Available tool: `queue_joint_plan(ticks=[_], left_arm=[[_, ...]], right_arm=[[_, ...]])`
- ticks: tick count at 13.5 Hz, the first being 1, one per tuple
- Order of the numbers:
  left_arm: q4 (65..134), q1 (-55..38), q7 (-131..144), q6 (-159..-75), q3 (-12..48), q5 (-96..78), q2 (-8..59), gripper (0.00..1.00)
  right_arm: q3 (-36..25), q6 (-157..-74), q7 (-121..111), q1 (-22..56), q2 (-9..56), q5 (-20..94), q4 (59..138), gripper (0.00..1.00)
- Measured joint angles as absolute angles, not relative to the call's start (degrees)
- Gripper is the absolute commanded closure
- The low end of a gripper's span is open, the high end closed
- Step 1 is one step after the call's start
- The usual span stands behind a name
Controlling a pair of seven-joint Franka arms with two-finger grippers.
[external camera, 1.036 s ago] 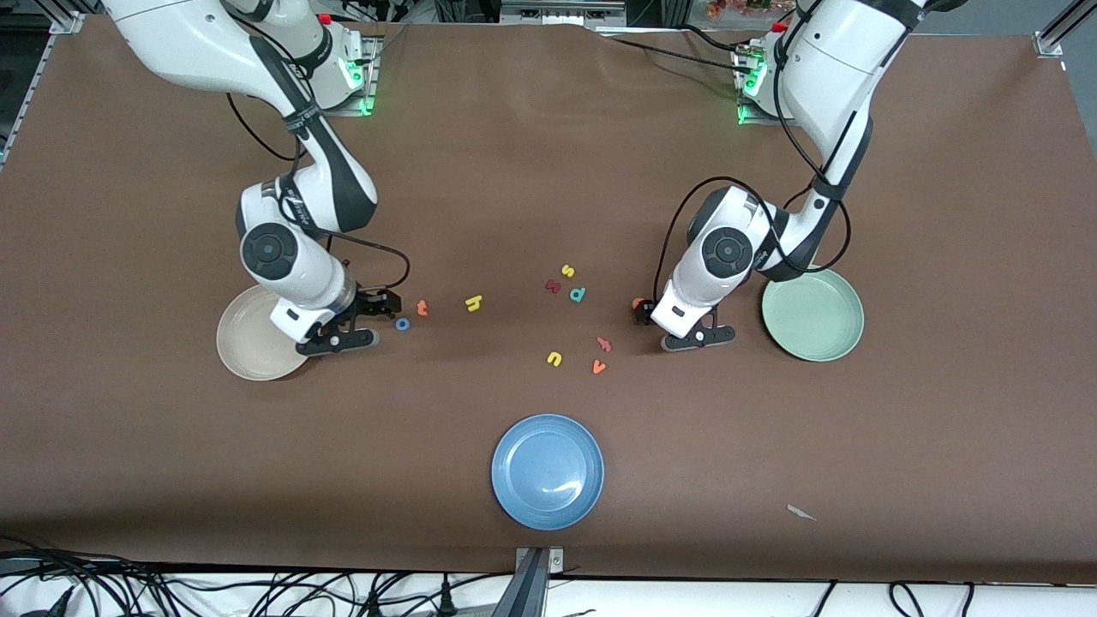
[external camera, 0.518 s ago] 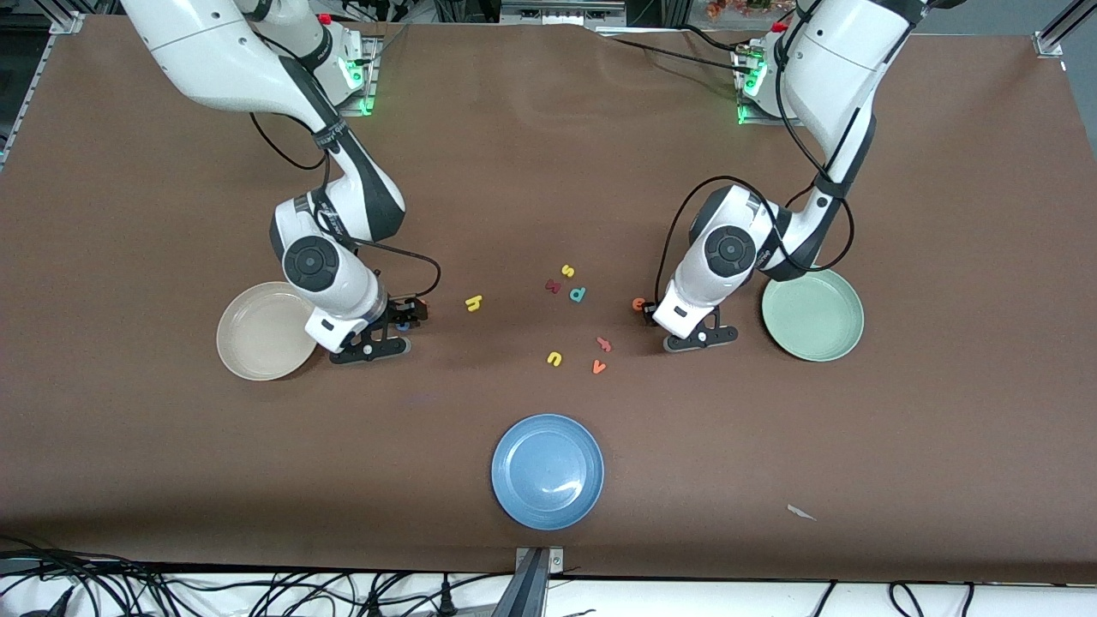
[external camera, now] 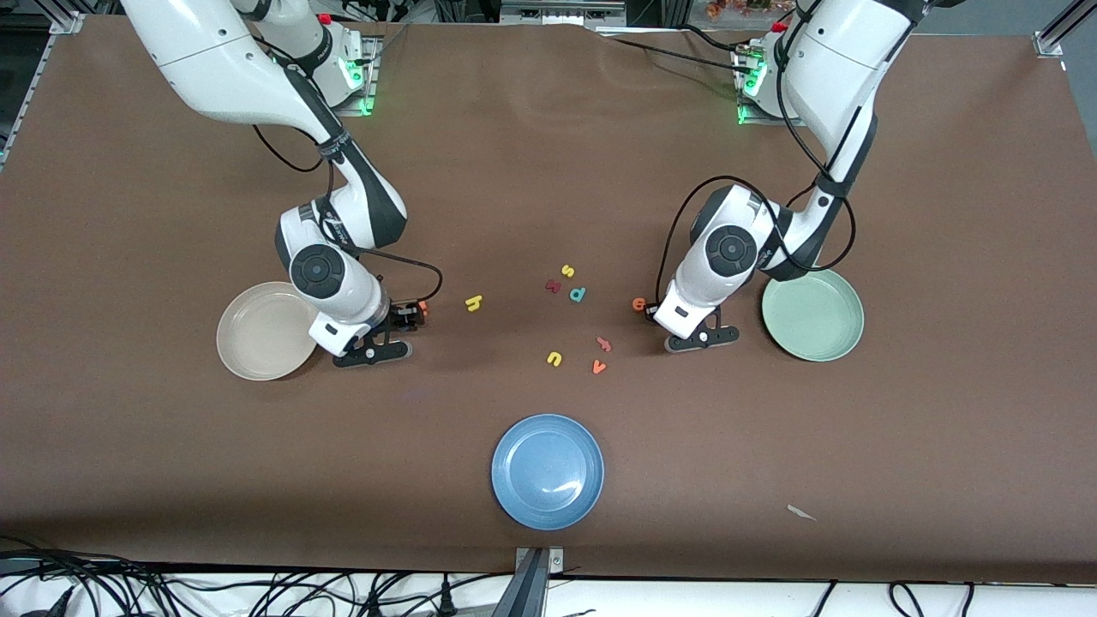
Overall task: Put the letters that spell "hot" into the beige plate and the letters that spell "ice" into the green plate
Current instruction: 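Lift the red letter while the right gripper grasps the blue ring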
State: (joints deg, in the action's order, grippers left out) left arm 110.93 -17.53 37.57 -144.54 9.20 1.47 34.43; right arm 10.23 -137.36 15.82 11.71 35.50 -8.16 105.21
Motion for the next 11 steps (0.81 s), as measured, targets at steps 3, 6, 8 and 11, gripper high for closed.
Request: queue_joint_plan(ticks=[3, 6, 8, 11], left_arm=[[110.93, -17.50, 37.57, -144.39, 9.20, 1.47, 34.41, 1.00], [109.07, -16.85, 37.57, -138.17, 9.13, 1.47, 33.88, 1.00], [105.68, -16.09, 37.46, -130.05, 8.93, 1.49, 32.86, 1.00], [101.97, -12.59, 31.45, -117.46, 8.86, 1.54, 29.48, 1.00]], right_arm=[[10.23, -138.27, 15.86, 11.83, 36.44, -8.17, 105.22, 0.31], [10.23, -138.71, 17.03, 12.35, 36.78, -8.17, 105.46, 0.36], [10.23, -138.89, 18.35, 13.19, 36.84, -8.20, 105.73, 0.37], [10.02, -138.93, 19.18, 13.56, 36.82, -8.49, 105.92, 0.38]])
